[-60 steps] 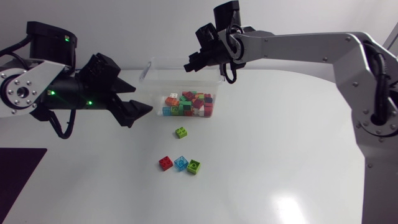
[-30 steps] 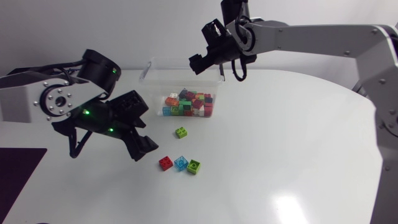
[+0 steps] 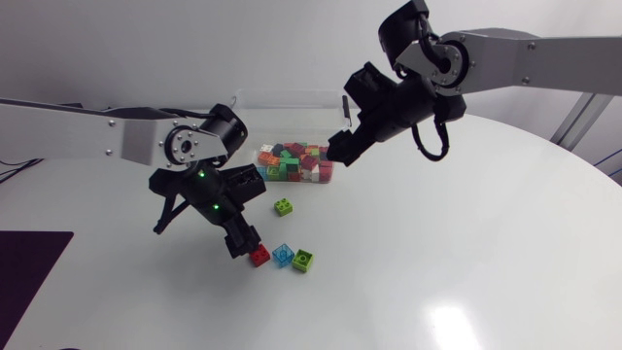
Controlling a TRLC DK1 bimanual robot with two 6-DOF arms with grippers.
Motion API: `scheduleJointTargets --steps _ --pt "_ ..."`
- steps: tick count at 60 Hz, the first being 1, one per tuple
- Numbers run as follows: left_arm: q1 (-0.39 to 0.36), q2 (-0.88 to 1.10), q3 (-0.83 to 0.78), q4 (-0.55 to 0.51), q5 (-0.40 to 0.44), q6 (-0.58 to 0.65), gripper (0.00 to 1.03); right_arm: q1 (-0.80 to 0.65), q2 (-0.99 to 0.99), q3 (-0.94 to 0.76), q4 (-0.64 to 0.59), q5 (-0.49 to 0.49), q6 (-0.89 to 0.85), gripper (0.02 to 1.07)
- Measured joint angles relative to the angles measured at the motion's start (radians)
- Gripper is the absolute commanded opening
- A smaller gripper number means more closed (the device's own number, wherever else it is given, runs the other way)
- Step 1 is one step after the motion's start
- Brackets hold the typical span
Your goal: Place the duplo bricks in the container
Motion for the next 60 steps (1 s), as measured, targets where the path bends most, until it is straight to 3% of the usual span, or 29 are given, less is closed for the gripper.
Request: scheduleJointTargets --steps 13,19,30,37,60 --pt "-0.023 0.103 0.017 -0.008 0.0 -0.009 0.73 0.046 -0.034 -0.132 -0.005 0.001 -0.026 1.03" --pt "-0.027 0.137 0.029 -0.011 -0.003 -0.019 0.72 0.072 -0.045 -0.179 -0.007 0.015 -0.041 1.03" --pt "-0.032 0.194 0.058 -0.01 -0.003 -0.03 0.52 0.116 -0.057 -0.25 0.001 0.024 -0.045 1.03" --pt "-0.034 0.224 0.065 0.002 -0.006 -0.031 0.2 0.159 -0.058 -0.298 0.011 0.042 -0.064 1.03" --pt "-0.004 0.18 0.045 0.0 -0.006 -0.033 0.19 0.271 0.005 -0.34 0.039 0.057 -0.109 1.03"
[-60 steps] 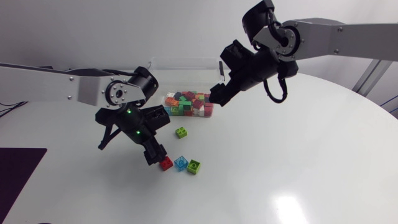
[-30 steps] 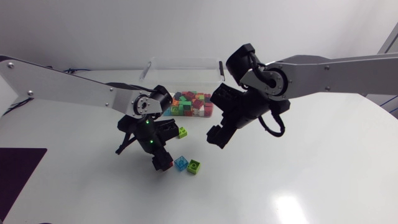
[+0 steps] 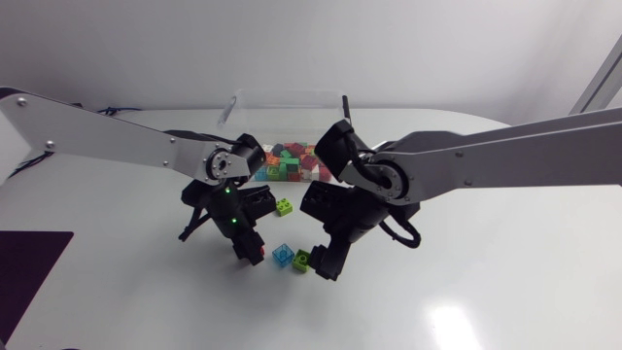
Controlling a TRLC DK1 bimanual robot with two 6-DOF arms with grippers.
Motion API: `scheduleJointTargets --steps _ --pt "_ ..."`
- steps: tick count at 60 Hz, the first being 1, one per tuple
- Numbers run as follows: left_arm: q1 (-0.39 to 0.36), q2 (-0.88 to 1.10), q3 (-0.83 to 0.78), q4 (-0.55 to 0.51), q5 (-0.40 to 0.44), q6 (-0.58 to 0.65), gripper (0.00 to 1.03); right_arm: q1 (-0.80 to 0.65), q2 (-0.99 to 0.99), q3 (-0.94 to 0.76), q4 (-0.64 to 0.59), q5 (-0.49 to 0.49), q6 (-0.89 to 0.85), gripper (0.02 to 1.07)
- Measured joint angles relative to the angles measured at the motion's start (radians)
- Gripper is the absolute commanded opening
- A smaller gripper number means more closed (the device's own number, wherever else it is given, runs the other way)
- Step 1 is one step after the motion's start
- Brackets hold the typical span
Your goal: Place the duplo bricks in the container
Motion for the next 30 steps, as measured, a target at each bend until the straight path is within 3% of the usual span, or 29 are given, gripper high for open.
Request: scheduleJointTargets --steps 30 --pt "0.134 -0.345 -0.042 0.011 0.053 0.0 0.19 0.052 0.164 0.072 0.056 -0.001 -0.03 1.02"
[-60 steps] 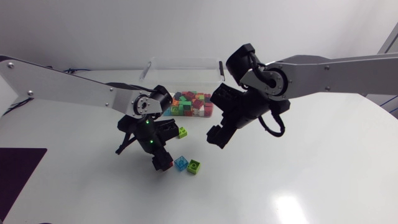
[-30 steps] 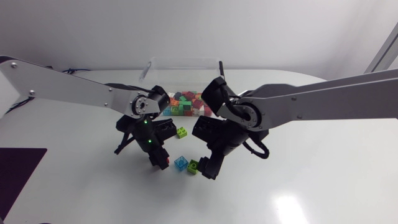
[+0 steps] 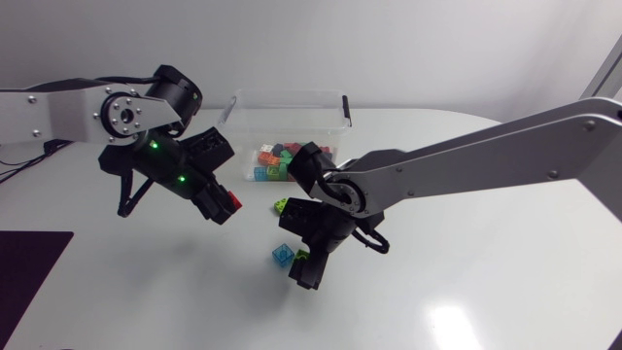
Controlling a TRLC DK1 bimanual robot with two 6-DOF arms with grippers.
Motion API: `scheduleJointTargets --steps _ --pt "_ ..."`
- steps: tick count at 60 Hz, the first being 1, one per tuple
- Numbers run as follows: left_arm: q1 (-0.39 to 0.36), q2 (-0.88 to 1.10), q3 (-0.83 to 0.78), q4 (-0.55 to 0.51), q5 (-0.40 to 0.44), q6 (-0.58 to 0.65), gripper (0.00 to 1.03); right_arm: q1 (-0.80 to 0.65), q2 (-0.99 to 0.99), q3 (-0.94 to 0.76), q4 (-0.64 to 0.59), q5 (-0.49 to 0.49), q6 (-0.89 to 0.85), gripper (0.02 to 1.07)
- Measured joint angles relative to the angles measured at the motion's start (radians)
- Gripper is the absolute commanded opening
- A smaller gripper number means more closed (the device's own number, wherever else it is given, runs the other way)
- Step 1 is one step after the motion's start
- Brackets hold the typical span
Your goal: Place the duplo bricks in the container
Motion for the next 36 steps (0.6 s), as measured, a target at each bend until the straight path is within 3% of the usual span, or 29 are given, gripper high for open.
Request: scheduleJointTargets --steps 14,24,28,36 --pt "0.022 -0.112 -0.009 0.105 0.026 0.0 0.19 0.001 0.049 0.017 0.04 0.0 -0.014 0.92" --pt "0.041 -0.148 -0.009 0.182 0.054 -0.007 0.19 -0.001 0.064 0.025 0.045 0.0 -0.019 0.6" --pt "0.05 -0.149 -0.009 0.209 0.065 -0.02 0.19 -0.002 0.065 0.025 0.046 0.0 -0.029 0.42" --pt "0.068 -0.148 -0.009 0.267 0.083 -0.041 0.19 -0.011 0.065 0.025 0.052 0.0 -0.036 0.31"
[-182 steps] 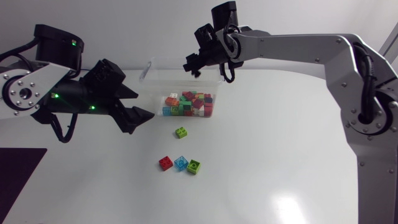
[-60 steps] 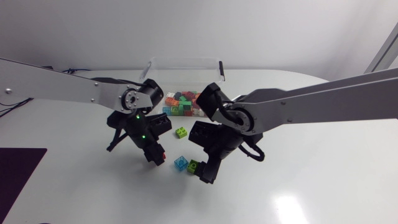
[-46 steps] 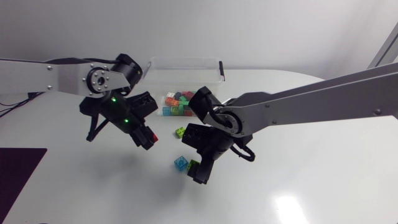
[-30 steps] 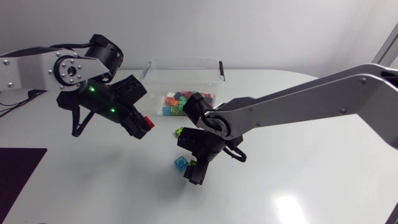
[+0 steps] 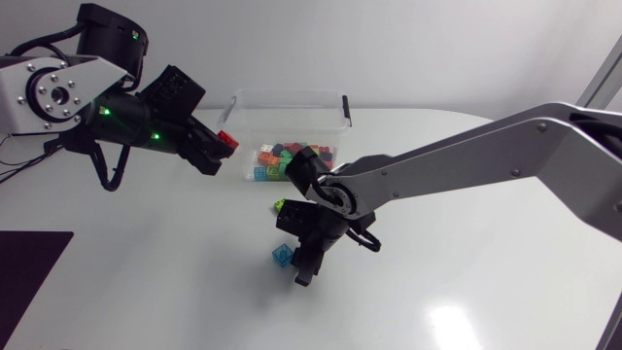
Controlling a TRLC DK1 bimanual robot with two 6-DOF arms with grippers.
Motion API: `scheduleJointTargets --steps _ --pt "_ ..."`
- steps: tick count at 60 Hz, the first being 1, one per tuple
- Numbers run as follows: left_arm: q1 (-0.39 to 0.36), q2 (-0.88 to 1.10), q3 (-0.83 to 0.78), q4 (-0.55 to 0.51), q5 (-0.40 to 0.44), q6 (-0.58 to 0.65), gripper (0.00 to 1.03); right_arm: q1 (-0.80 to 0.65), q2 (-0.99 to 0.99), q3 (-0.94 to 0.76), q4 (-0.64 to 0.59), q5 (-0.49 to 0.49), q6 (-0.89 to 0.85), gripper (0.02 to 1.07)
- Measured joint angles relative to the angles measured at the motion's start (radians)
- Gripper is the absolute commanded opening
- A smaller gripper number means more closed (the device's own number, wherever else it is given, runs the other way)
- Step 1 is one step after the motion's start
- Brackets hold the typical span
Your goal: Place the duplo bricks in the container
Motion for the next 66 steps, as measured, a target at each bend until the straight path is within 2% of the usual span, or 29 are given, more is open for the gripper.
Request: scheduleJointTargets --steps 16,30,43,50,53,58,60,66 --pt "0.021 0.086 0.043 0.121 0.032 -0.051 0.2 -0.054 -0.017 -0.005 -0.011 -0.011 0.0 0.3" --pt "0.018 0.2 0.128 0.249 0.036 -0.104 0.21 -0.106 -0.166 -0.006 -0.09 -0.015 0.0 0.3" --pt "-0.002 0.347 0.296 0.27 0.037 -0.122 0.21 -0.115 -0.236 0.001 -0.113 -0.023 0.0 0.3" --pt "-0.003 0.412 0.351 0.274 0.031 -0.136 0.35 -0.121 -0.244 0.008 -0.125 -0.033 0.0 0.3" --pt "-0.003 0.441 0.378 0.274 0.017 -0.137 0.47 -0.127 -0.248 0.018 -0.131 -0.038 0.0 0.3" --pt "-0.003 0.486 0.425 0.276 -0.01 -0.143 0.88 -0.136 -0.257 0.039 -0.135 -0.042 0.0 0.3" --pt "-0.003 0.506 0.449 0.277 -0.025 -0.143 0.95 -0.142 -0.26 0.055 -0.135 -0.044 0.002 0.3" --pt "-0.003 0.525 0.469 0.277 -0.047 -0.143 0.98 -0.156 -0.264 0.108 -0.135 -0.045 0.012 0.3"
